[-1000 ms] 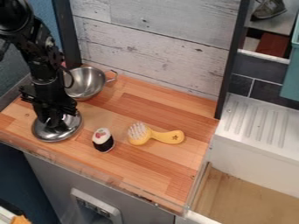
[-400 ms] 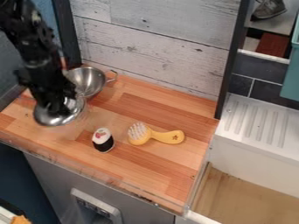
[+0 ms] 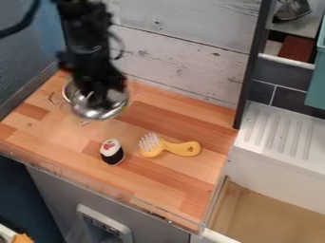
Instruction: Moved the silver pot cover to the upper right of the table
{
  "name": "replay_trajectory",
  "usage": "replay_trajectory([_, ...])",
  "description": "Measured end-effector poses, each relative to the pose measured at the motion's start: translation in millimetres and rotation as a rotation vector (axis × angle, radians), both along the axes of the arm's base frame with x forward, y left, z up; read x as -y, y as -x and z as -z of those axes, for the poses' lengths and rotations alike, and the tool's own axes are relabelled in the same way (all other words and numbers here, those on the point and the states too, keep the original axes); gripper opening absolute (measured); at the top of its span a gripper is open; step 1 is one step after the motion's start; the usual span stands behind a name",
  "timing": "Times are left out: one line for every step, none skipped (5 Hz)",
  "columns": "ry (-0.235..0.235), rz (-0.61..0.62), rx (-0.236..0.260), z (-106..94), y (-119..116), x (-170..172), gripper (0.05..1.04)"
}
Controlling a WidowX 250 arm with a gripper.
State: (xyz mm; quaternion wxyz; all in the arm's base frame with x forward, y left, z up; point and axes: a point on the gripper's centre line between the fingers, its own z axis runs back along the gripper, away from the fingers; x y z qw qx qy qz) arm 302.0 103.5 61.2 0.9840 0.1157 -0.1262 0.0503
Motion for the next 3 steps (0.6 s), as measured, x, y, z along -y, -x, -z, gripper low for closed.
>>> replay_trajectory([-0.003,0.044,-0.002,-3.1,-27.1,25.4,0.269])
replay_trajectory([-0.009,0.098,-0.032,15.5,-52.1,45.2,0.269])
replay_trajectory([-0.025,0.149,-0.07,38.3,-76.5,65.8,0.269])
